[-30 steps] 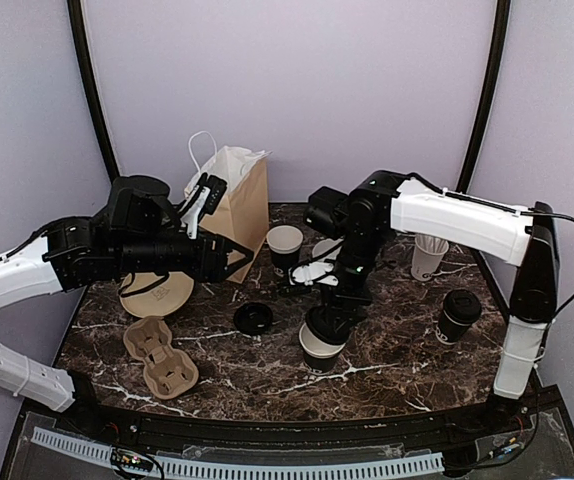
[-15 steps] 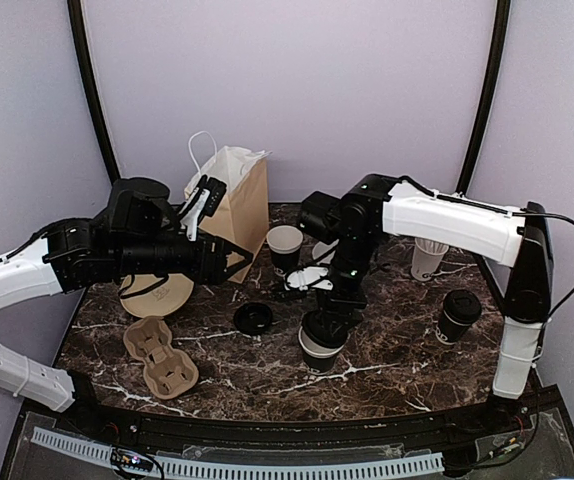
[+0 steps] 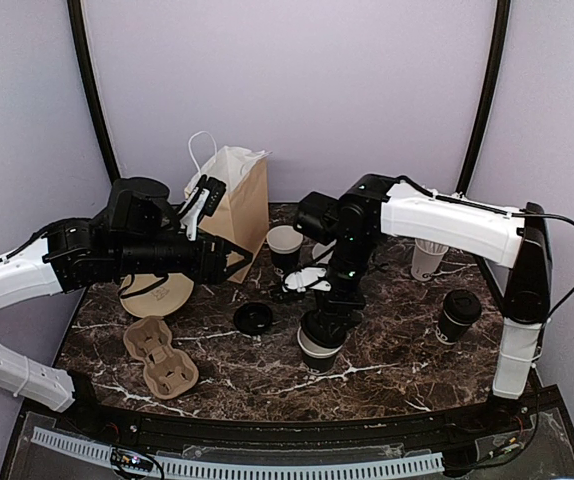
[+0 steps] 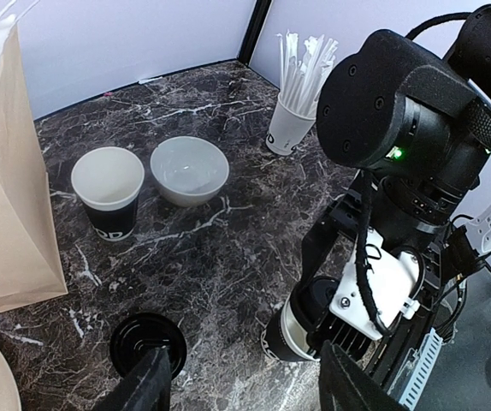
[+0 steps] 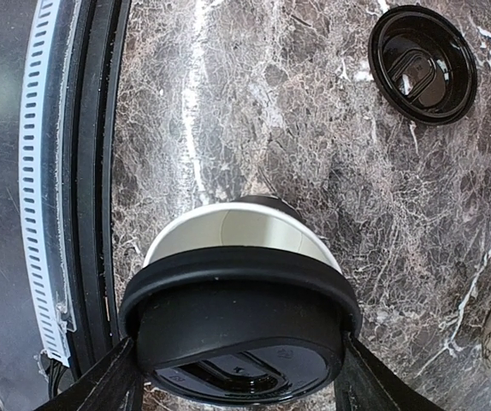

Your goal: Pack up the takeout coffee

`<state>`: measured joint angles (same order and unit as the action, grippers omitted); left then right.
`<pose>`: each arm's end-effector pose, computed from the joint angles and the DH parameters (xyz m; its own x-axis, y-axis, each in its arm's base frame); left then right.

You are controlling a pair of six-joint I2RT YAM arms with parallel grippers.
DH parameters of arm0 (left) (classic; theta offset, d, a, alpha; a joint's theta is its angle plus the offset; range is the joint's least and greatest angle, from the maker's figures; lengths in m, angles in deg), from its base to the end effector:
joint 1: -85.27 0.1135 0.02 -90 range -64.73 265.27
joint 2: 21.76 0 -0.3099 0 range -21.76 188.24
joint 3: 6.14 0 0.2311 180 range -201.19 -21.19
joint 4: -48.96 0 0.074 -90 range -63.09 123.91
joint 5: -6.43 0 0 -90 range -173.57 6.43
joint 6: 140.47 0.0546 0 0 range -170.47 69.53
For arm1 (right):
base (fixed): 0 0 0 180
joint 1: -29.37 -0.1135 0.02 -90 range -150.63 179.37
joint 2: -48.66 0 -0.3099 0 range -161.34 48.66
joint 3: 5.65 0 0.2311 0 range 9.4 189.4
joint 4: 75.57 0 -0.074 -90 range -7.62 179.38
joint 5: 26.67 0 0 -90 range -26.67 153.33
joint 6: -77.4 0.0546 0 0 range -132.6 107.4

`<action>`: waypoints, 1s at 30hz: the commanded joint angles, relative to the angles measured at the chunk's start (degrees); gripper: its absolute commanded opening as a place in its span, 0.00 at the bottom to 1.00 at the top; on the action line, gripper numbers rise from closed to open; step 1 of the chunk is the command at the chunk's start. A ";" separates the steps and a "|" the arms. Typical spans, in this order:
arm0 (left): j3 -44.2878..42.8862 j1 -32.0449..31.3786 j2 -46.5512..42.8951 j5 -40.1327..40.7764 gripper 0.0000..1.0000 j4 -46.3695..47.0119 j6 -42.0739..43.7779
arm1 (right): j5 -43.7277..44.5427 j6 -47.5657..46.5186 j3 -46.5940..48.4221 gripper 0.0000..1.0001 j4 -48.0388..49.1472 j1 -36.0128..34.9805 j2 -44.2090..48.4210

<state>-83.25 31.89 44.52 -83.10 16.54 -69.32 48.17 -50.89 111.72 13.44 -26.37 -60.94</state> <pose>0.1447 -0.1939 0.3933 -0.4656 0.0848 -0.8809 0.6843 0.6657 -0.2976 0.1953 0.3121 0.3109 0.0663 -0.9650 -0.2536 -0.9862 -0.1021 0.1307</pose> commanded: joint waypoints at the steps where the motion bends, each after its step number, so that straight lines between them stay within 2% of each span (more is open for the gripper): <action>1: 0.45 0.39 -1.82 -0.22 0.61 0.40 0.13 | -0.36 0.23 1.31 0.74 -0.77 -1.00 -1.17; 11: 1.44 0.55 -2.24 0.09 0.61 -0.01 -0.55 | 0.41 0.50 1.82 0.81 -0.50 -2.00 -1.92; 12: 1.53 0.60 -2.28 0.24 0.62 -0.18 -0.81 | 0.56 0.49 1.83 0.84 -0.44 -2.00 -1.73; 13: 1.56 0.64 -2.25 0.37 0.62 -0.29 -0.95 | 0.72 0.49 1.79 0.95 -0.48 -2.00 -1.36; 14: 1.52 0.64 -2.11 0.82 0.63 -0.69 -1.44 | 0.74 0.49 1.78 0.98 -0.52 -2.00 -0.95; 20: 1.43 1.58 0.04 2.46 0.68 -3.97 -8.74 | 1.09 0.55 1.80 0.98 -0.83 -1.60 2.91; 24: 2.16 1.91 4.13 -3.02 0.60 -3.68 -16.56 | 0.01 1.49 0.72 0.98 0.30 1.10 7.13; 27: 4.34 1.91 6.63 -10.79 0.55 0.10 -20.10 | -2.59 3.64 -2.25 0.98 3.26 4.35 10.33; 30: 5.64 1.96 9.66 -15.07 0.48 4.23 -22.42 | -5.33 10.33 -9.49 0.98 13.10 8.01 15.17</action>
<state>-79.84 33.70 51.56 -89.48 15.89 -85.67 46.71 -48.07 108.93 16.69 -22.48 -51.07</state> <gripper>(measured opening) 0.517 0.984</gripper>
